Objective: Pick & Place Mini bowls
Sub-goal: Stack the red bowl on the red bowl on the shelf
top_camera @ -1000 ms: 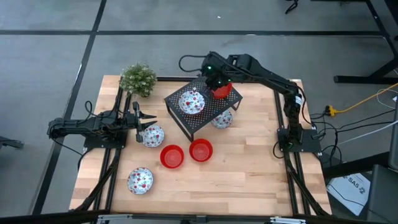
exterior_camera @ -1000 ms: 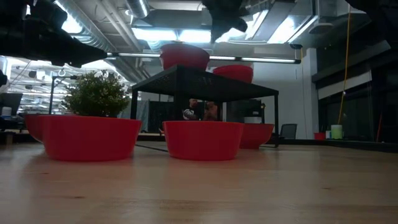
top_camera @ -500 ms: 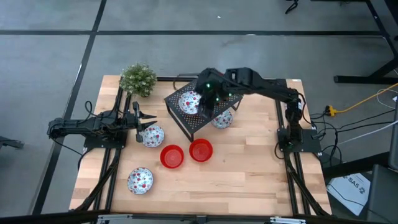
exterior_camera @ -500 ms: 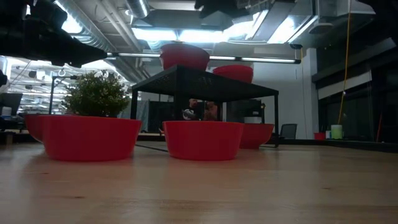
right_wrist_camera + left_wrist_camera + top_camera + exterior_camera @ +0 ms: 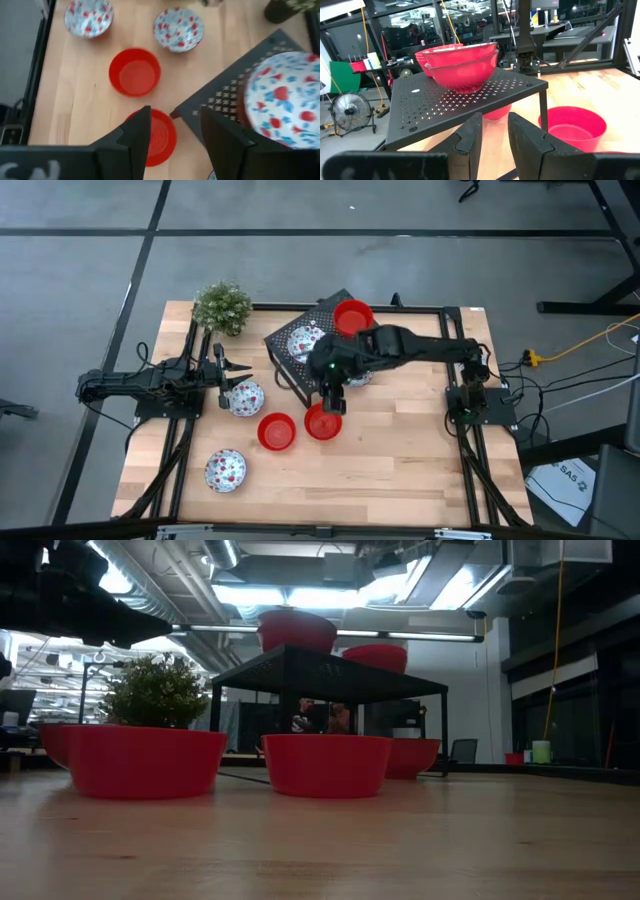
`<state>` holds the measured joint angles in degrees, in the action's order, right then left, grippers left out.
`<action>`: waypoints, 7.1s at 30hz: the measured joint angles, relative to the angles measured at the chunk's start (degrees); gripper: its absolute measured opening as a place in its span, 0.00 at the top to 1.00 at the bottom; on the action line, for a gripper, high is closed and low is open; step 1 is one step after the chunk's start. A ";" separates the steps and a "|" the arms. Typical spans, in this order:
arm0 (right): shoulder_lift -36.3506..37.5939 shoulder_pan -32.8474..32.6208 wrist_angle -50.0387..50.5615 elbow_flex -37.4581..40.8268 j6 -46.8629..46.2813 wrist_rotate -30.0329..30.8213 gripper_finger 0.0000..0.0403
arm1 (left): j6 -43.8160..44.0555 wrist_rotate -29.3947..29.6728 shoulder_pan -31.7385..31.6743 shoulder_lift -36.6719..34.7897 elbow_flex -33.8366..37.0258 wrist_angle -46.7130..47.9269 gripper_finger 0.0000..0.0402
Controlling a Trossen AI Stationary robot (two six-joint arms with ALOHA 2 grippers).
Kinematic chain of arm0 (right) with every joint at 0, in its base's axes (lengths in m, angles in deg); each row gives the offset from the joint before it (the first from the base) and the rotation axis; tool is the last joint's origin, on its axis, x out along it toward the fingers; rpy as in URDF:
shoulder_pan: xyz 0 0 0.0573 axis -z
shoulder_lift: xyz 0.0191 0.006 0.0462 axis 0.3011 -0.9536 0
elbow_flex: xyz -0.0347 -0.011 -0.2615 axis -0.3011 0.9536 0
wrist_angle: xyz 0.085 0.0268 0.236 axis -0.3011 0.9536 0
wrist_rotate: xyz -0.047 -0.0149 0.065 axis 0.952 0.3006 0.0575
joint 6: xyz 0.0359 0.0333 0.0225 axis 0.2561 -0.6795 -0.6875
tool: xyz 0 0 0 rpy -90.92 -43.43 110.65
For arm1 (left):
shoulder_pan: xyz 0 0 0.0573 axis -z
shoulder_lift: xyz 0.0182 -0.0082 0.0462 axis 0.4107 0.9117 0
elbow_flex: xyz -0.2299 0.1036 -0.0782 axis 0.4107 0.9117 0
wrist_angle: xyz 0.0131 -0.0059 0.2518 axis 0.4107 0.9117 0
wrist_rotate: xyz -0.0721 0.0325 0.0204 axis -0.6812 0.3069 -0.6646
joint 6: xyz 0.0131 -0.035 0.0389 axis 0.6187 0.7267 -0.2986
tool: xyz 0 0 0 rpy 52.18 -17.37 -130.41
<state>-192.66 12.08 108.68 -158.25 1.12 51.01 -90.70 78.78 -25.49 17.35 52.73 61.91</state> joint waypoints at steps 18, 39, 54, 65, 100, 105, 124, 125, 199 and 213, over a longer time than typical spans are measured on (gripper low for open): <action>-0.02 -12.87 -9.56 21.81 -1.39 0.99 0.59 | 0.00 0.00 0.02 -0.01 0.00 -0.01 0.78; -0.02 -16.94 -38.56 50.62 -1.78 4.96 0.59 | 0.00 0.00 0.02 0.00 -0.02 0.00 0.78; -0.02 -16.89 -40.01 47.75 -0.40 6.58 0.59 | 0.00 0.00 0.01 0.01 -0.01 0.00 0.78; -0.02 -15.15 -42.47 47.04 1.38 10.43 0.59 | 0.00 0.00 0.01 0.02 -0.01 0.00 0.78; 0.02 -13.71 -42.31 52.63 -10.85 -1.05 0.98 | 0.00 0.00 0.02 0.01 0.00 -0.01 0.78; 0.00 -16.33 -40.99 48.69 -10.96 -1.97 0.99 | 0.00 0.00 0.00 0.02 -0.01 0.00 0.78; -0.04 -26.11 -39.02 27.49 -5.77 4.27 0.99 | 0.00 0.00 0.00 0.00 0.00 -0.01 0.78; -0.04 -26.32 -38.87 26.16 -4.98 5.48 0.99 | 0.00 0.00 0.00 0.02 -0.02 0.00 0.78; -0.04 13.69 -28.10 4.04 9.15 0.39 0.98 | 0.00 0.00 0.01 0.02 -0.02 -0.01 0.78; 0.09 19.84 -6.66 -3.04 10.19 13.03 0.98 | 0.00 0.00 0.02 0.01 -0.01 0.00 0.78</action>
<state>-192.57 31.92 102.02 -161.29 11.32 64.04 -90.70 78.78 -25.46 17.36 52.72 61.91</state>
